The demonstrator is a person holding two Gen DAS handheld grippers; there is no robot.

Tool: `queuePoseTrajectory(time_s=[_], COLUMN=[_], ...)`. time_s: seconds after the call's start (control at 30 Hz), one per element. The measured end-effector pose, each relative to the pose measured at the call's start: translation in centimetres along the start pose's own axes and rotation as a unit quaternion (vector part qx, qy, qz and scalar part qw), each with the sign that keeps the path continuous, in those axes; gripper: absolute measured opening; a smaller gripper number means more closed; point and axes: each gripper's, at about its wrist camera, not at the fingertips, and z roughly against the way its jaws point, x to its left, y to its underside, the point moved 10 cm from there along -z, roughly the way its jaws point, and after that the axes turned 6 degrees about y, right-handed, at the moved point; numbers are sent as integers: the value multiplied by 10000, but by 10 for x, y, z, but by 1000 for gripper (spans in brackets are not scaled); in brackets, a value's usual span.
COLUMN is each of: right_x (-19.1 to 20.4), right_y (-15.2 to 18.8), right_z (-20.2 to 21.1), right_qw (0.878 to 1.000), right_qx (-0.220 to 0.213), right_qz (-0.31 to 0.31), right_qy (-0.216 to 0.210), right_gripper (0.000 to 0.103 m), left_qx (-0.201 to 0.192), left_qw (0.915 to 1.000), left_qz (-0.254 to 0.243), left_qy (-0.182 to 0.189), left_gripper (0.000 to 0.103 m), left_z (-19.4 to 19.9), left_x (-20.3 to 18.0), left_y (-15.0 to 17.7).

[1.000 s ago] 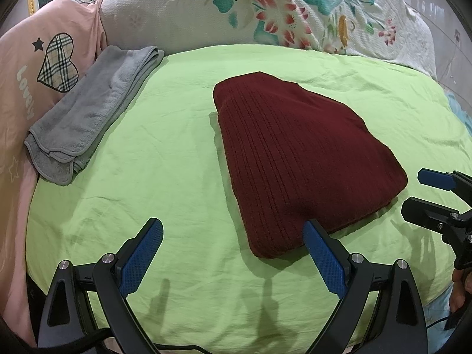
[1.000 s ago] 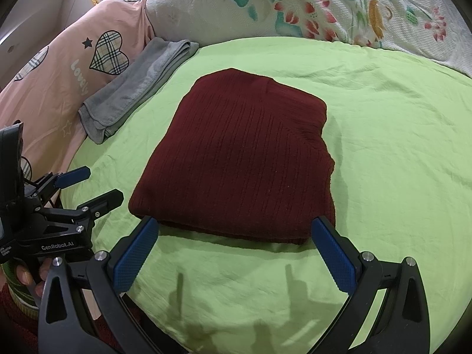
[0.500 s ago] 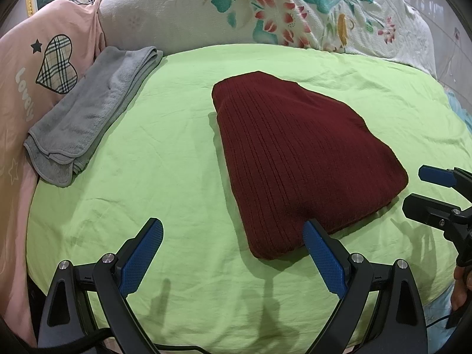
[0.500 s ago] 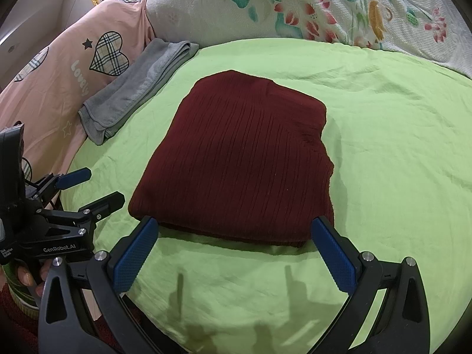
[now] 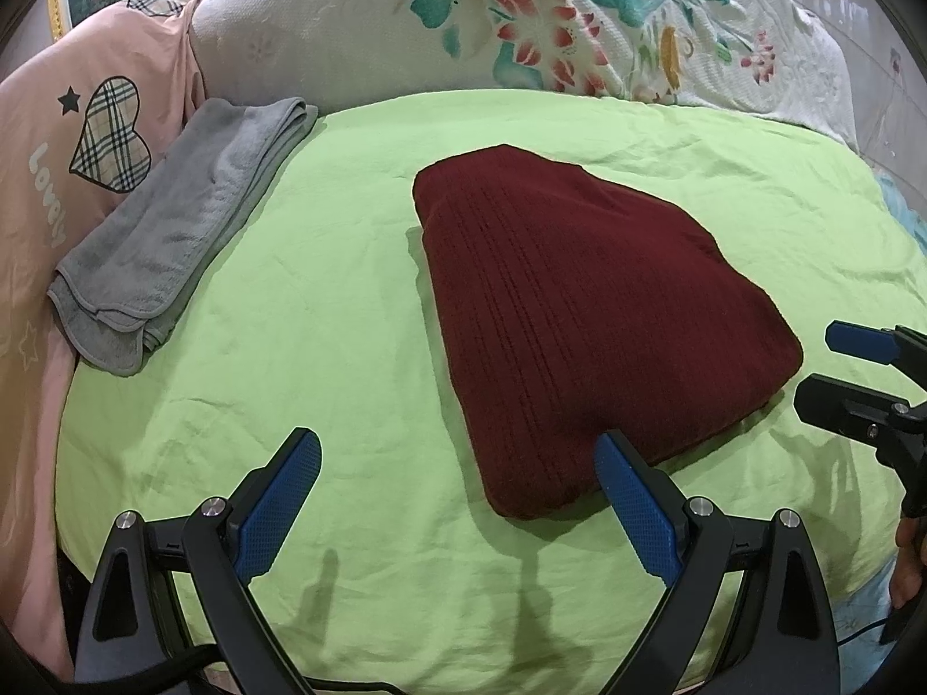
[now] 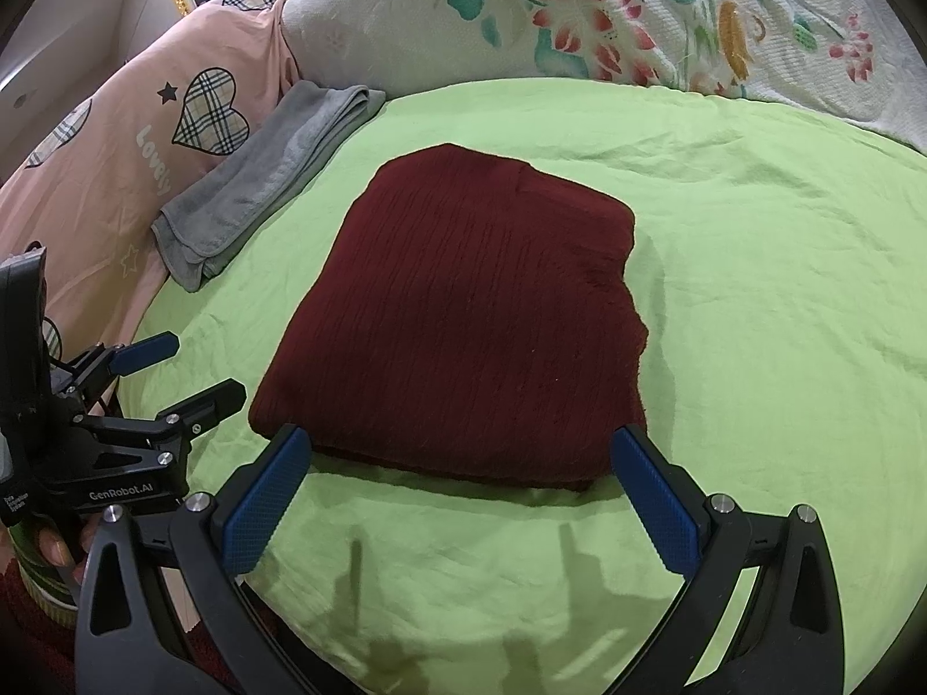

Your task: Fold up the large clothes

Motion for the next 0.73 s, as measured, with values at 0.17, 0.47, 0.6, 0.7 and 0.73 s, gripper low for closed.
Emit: queuePoseTrajectory(time_s=[0.17,0.47,0.6,0.7,0.73], right_x=[-4,-7,-8,-7,-7], right_y=[1,1,0,-2,-2], right_z=[-2,-8,-12,-14,-16], right_qw=[10000,9999,9999,9999,9999], right_qx=[16,43,64,47,46], right_qz=[-50,-109,-104,-106,-108], right_qy=[2,19,3,-21,-25], right_gripper=[103,103,103,103,103], left_qx=[-6,-2,10,-28,-43], left_qw=[10000,10000,10000,9999,9999], left_qz=[-12,19,55,99,118], left_qy=[9,-24,-74,-104,-112], left_gripper=[96,96,96,96,96], left_z=[-1,-1,-3,-2,-2], left_x=[-1,0,4,9,11], left_y=[-1,-1,-5,-8,-9])
